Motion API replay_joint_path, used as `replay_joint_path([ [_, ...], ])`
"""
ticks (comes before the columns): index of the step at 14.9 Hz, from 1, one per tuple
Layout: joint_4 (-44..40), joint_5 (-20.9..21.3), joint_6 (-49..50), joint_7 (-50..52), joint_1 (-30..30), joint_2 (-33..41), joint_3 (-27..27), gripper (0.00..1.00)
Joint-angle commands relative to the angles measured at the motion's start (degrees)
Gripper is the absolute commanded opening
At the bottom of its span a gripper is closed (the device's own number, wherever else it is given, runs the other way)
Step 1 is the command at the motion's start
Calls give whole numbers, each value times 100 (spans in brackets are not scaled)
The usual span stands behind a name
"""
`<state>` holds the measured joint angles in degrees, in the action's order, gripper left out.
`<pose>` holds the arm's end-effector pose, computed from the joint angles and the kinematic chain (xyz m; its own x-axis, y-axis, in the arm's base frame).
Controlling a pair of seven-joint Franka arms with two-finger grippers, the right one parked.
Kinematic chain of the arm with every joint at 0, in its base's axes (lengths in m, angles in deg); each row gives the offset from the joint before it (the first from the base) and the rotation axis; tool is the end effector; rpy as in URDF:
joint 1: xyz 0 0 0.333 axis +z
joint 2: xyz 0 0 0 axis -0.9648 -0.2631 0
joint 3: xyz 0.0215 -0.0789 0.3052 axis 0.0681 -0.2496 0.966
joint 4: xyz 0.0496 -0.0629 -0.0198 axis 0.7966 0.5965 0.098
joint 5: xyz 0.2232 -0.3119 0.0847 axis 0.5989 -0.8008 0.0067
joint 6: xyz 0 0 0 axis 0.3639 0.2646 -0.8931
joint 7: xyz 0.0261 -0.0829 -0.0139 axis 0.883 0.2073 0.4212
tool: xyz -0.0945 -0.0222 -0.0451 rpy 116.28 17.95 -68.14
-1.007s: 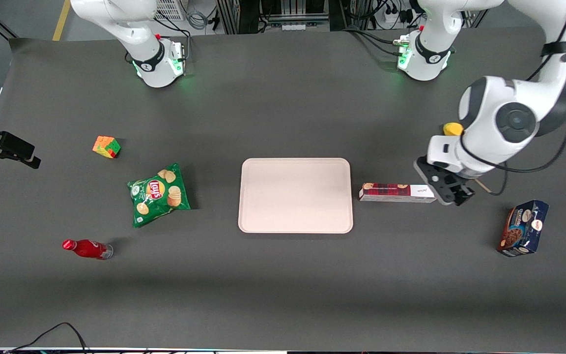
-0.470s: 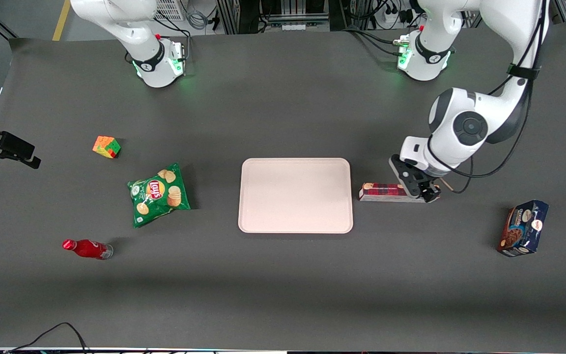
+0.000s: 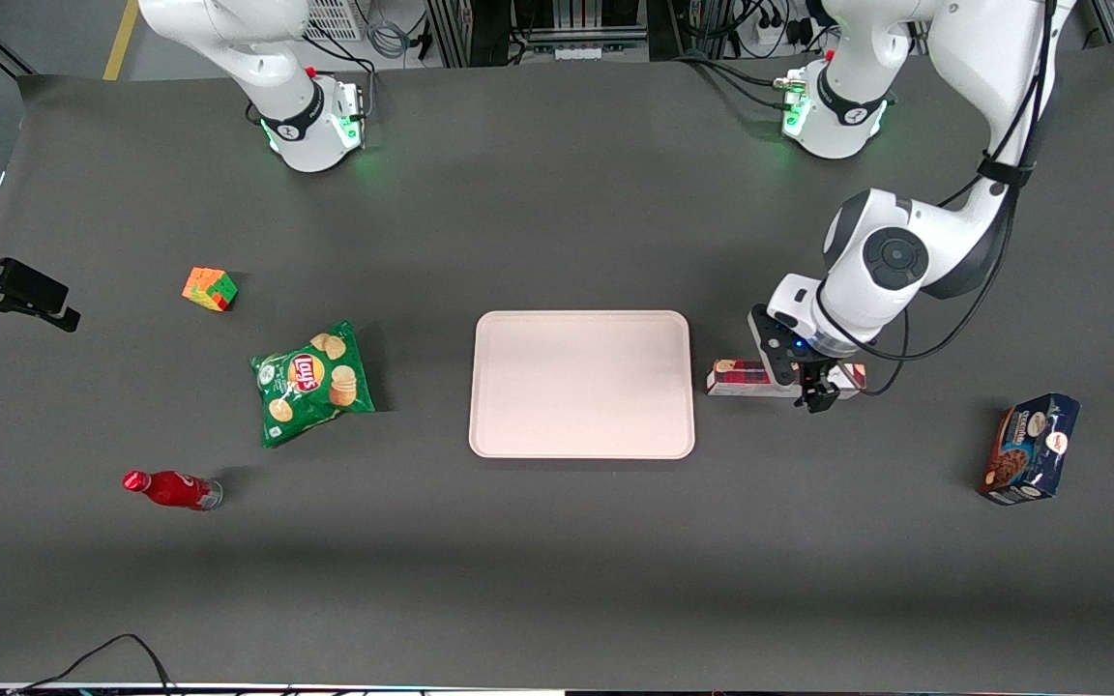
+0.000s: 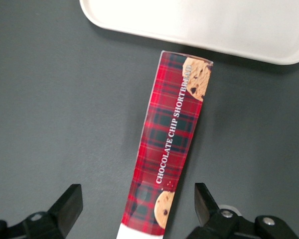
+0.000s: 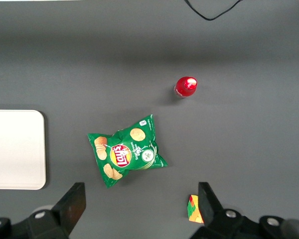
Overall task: Place red cookie box on tray
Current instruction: 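Close the left gripper on the end of the red plaid box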
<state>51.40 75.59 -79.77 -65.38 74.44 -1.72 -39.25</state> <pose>0.5345 -0.1683 0.2580 0.2137 -0.9747 0.0651 -0.9733 -0.2182 -0.0709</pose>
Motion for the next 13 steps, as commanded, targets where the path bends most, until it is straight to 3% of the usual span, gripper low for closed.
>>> replay_joint_path([
  [1,61,86,-249,-269,74,-139,-15,100],
  [10,272,86,-504,-508,189,-289,-6,99],
  [11,272,86,-522,-516,189,-289,-6,94],
  [13,272,86,-539,-508,189,-289,-15,64],
])
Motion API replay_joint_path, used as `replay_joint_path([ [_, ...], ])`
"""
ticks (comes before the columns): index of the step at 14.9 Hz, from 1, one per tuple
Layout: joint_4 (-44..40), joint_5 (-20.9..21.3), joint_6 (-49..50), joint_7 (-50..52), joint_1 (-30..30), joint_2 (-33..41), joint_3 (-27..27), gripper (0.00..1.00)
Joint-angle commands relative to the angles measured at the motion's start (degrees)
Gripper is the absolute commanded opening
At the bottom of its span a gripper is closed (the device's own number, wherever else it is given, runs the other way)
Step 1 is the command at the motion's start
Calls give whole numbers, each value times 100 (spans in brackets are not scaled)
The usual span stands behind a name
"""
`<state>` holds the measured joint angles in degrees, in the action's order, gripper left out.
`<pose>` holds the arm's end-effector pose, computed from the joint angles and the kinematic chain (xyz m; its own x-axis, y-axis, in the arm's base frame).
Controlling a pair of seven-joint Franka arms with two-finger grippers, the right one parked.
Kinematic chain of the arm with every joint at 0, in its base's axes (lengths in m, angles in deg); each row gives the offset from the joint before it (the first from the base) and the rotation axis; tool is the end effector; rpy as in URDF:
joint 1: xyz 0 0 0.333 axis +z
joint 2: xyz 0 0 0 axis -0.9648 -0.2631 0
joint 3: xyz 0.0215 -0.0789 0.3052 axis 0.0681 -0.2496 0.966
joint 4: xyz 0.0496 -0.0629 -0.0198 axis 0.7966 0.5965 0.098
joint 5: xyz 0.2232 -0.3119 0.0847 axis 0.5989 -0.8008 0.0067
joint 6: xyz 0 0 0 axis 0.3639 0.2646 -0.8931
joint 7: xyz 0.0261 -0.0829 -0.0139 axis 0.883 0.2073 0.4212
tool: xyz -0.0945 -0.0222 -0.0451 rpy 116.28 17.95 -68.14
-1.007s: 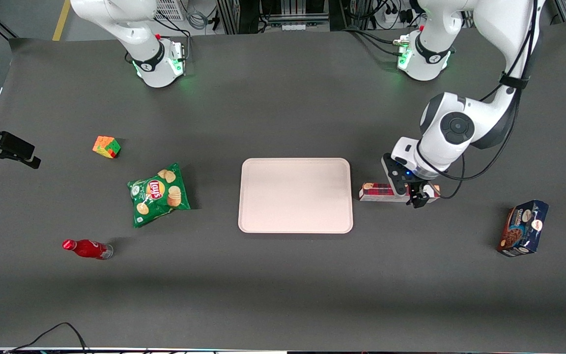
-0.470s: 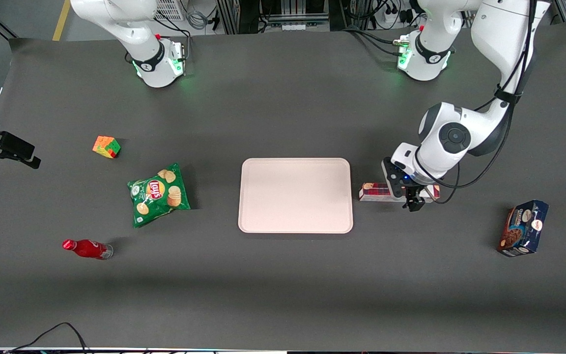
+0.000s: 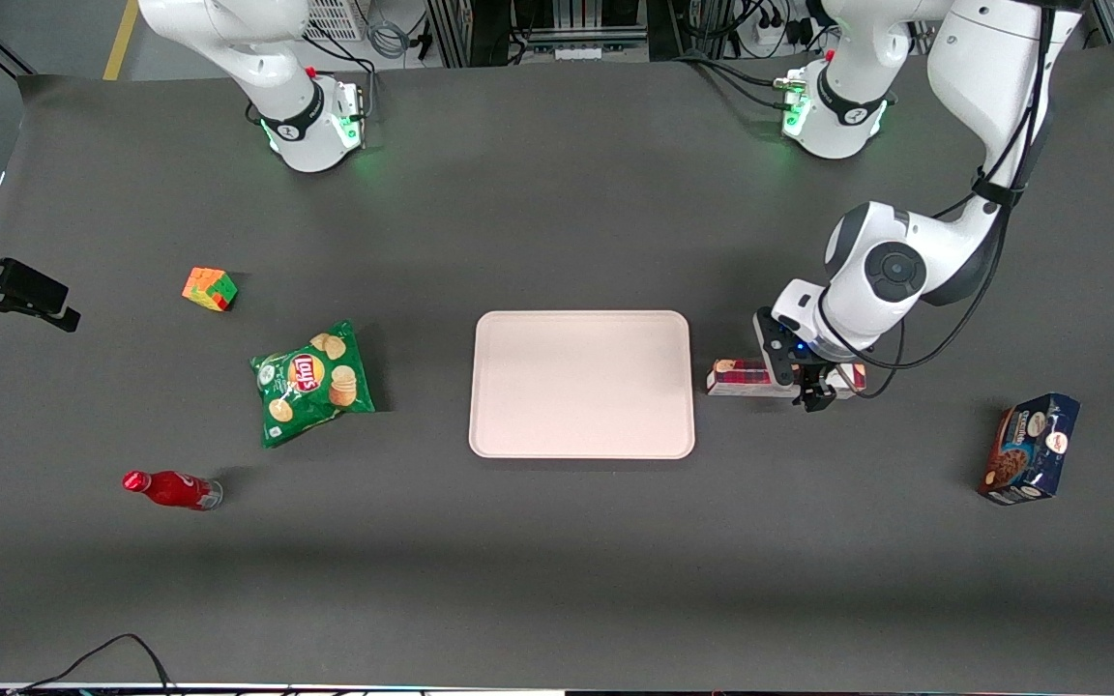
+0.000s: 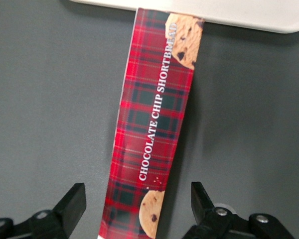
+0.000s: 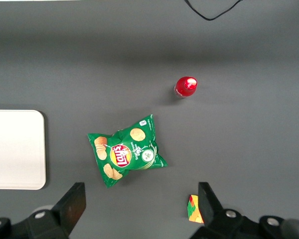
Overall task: Place red cookie box on tray
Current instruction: 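Close the left gripper on the end of the red plaid box, then lift the box and carry it with the left gripper over the tray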
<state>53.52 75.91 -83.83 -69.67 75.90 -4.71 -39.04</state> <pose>0.5273 -0.1530 0.2230 0.1640 -0.9841 0.0685 -0.9844 -0.1678 -0.0536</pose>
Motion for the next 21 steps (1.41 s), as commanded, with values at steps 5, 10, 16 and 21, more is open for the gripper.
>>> replay_joint_path([
  [5,69,54,-186,-26,33,-42,-36,7],
  [10,8,1,-72,53,86,71,-45,0],
  [16,-1062,-78,1866,1255,86,502,-194,0],
  [21,-2425,-622,3687,2809,60,599,-588,0],
])
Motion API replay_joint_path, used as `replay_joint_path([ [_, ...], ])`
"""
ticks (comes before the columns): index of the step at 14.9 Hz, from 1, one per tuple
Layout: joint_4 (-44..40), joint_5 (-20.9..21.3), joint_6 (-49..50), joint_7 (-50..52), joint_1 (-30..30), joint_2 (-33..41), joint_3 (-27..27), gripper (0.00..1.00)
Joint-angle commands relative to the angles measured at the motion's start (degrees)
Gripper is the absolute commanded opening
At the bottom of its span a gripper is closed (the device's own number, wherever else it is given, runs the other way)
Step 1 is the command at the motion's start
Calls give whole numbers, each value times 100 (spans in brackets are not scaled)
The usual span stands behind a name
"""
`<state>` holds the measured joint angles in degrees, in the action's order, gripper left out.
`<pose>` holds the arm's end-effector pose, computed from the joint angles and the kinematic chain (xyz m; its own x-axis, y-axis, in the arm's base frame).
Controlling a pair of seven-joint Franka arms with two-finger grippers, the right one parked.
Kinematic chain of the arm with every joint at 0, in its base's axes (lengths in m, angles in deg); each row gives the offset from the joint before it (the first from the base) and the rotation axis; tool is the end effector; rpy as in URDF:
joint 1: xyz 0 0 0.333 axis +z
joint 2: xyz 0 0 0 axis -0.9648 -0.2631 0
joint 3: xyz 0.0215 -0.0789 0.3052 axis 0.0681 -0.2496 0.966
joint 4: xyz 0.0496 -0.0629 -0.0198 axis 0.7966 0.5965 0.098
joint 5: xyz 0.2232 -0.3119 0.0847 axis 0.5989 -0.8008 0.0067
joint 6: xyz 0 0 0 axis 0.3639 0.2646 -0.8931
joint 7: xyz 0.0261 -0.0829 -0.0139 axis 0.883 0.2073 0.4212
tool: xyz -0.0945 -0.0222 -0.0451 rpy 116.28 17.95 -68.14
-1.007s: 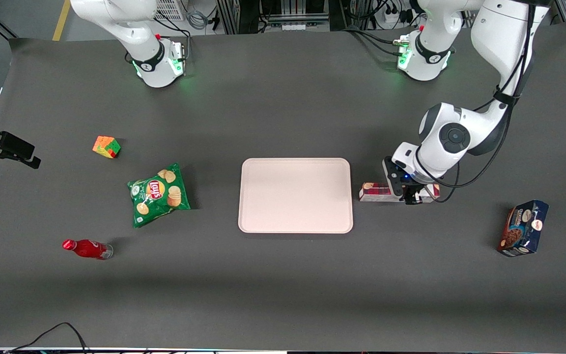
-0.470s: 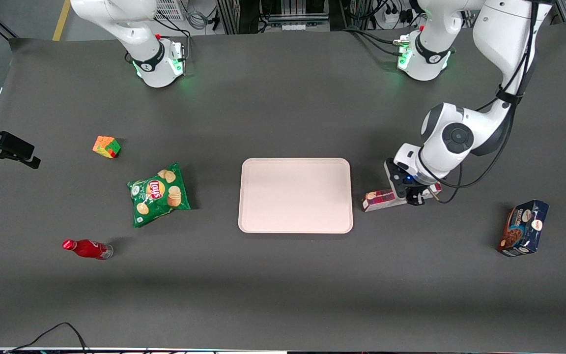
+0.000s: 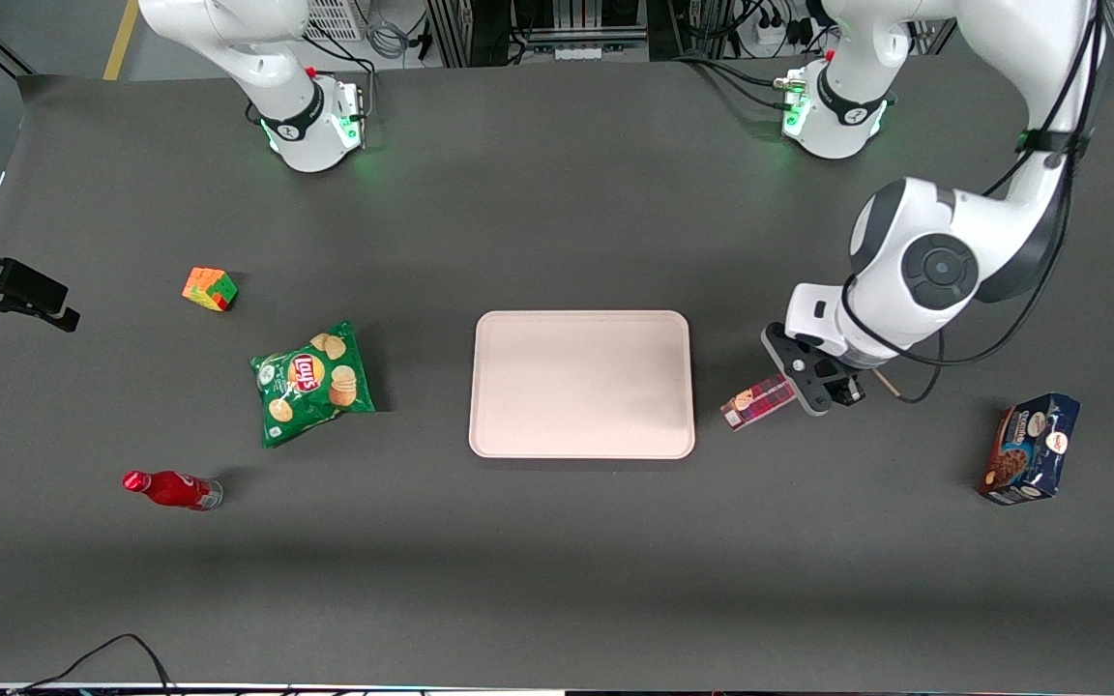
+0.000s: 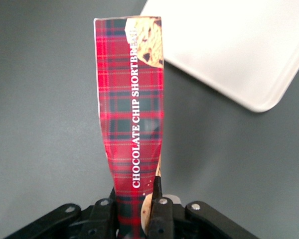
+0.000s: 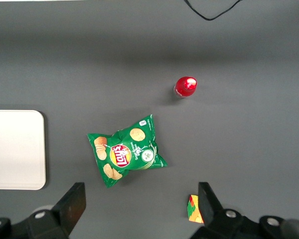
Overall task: Place red cookie box on tray
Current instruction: 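Lift the box and carry it with the left gripper over the tray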
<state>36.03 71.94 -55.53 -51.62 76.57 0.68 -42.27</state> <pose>0.5744 -0.1778 0.3581 0.4820 -0.8760 0.0142 -0.8756 -0.4811 0.0424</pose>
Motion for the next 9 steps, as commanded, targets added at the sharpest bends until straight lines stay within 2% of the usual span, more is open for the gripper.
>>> replay_joint_path([
  [1,-896,-226,1043,1487,-7,61,-405,0],
  [4,-1275,-235,1142,2919,-50,34,-740,0],
  [9,-1241,-147,686,5346,-217,-185,-1197,0],
])
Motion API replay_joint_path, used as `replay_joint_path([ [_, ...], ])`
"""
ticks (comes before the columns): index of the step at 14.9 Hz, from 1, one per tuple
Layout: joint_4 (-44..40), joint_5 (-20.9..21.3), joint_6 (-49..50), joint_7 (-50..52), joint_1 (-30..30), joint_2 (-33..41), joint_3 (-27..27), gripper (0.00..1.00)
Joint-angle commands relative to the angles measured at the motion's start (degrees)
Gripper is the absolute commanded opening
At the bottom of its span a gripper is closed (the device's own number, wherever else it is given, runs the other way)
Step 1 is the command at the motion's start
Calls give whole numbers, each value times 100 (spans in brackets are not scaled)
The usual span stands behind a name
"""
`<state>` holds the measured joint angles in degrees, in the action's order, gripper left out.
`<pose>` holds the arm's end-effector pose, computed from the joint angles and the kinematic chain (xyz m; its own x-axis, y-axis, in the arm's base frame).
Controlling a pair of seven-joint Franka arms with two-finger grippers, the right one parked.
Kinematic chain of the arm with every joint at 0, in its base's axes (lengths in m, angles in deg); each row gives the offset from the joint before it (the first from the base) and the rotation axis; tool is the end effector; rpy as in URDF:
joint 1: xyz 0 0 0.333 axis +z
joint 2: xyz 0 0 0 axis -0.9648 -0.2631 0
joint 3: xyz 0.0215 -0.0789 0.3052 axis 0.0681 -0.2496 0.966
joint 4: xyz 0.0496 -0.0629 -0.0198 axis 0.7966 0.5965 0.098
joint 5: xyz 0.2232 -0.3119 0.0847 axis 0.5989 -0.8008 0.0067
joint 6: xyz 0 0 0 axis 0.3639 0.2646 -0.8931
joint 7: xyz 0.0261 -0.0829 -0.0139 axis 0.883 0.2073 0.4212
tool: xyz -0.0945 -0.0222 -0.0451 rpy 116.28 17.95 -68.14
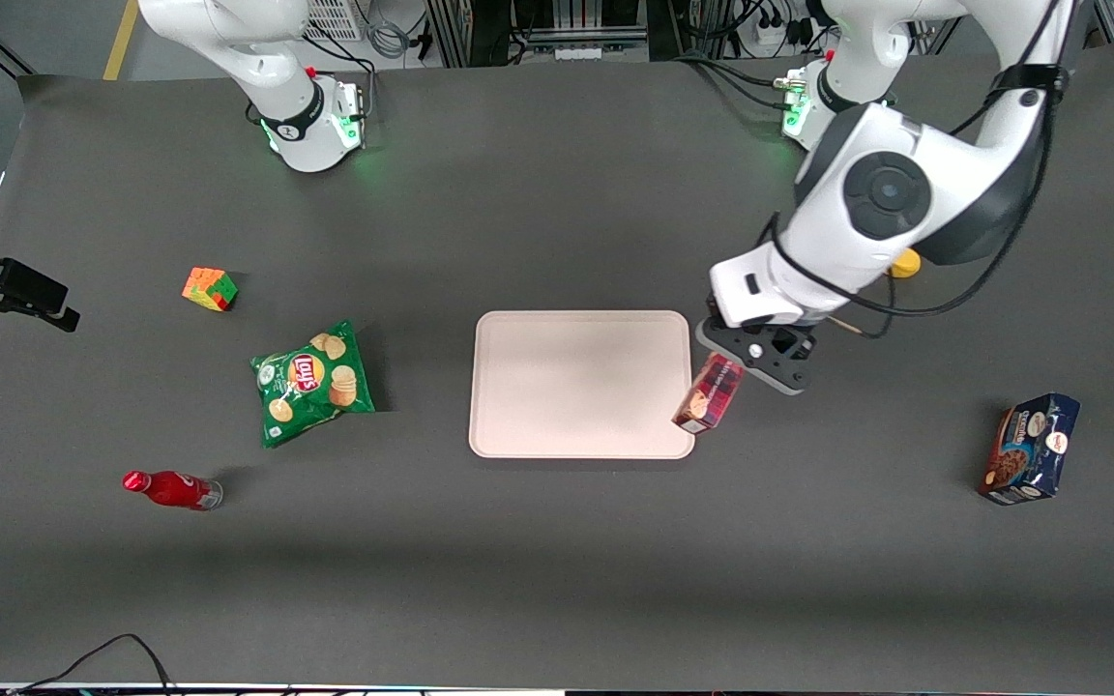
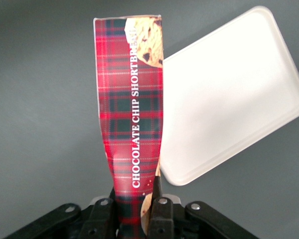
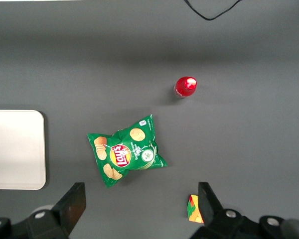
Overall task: Place red cookie box on tray
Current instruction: 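Lift the box and carry it with the left gripper over the tray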
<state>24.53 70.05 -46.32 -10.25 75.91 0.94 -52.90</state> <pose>0.5570 -0.2870 0.4504 0.8710 -0.4893 0.0449 -0.4912 -0.8647 0.1047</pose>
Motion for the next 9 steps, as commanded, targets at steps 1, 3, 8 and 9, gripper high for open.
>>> replay_joint_path([
  [1,-21,121,-429,1569,-221,-272,-187,0],
  [3,408,515,-1121,2220,-318,-361,-196,0],
  [8,929,1516,-1890,3485,-433,-861,-205,0],
  [9,955,1771,-1898,3871,-502,-992,-205,0],
])
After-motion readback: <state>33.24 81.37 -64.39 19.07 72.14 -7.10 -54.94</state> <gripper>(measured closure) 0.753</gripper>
